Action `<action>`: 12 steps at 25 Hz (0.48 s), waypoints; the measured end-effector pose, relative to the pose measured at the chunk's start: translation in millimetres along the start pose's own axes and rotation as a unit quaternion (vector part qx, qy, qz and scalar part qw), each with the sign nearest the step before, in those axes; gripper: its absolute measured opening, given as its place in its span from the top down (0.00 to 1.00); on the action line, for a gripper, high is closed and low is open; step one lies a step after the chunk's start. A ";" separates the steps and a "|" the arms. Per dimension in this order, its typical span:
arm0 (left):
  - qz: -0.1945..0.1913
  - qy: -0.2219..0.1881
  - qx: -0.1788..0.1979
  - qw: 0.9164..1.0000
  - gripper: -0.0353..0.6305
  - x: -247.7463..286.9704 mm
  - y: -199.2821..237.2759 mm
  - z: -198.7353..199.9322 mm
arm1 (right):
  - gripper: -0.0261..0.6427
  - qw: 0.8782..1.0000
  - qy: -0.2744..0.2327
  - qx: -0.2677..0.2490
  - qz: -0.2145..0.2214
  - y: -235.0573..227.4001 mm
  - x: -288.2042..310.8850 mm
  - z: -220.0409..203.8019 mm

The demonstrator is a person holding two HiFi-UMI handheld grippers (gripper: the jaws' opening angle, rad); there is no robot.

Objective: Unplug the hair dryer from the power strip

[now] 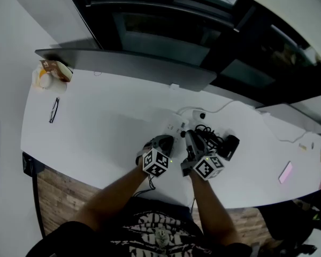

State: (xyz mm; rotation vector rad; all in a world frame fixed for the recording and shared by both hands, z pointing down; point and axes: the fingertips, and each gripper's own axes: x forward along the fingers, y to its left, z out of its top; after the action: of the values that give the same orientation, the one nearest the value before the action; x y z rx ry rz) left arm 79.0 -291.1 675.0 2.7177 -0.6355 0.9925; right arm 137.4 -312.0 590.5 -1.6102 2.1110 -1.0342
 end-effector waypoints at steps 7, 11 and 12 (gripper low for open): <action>-0.011 -0.004 -0.092 0.996 0.91 -16.3 8.6 -5.6 | 0.86 0.995 0.076 -0.041 -0.055 -31.3 -38.2 -26.0; 0.014 -0.089 -0.128 0.988 0.91 -83.4 19.3 15.7 | 0.80 0.982 0.132 -0.104 -0.086 -31.8 -62.0 -38.7; 0.021 -0.111 -0.127 0.985 0.91 -104.3 18.4 21.4 | 0.80 0.980 0.135 -0.116 -0.089 -28.2 -69.6 -37.7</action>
State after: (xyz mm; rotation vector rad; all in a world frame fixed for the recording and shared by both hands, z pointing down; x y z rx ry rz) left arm 11.4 -279.7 591.6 2.6128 -0.8002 0.5743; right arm 157.5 -237.3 623.3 -1.8918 2.3734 -1.1554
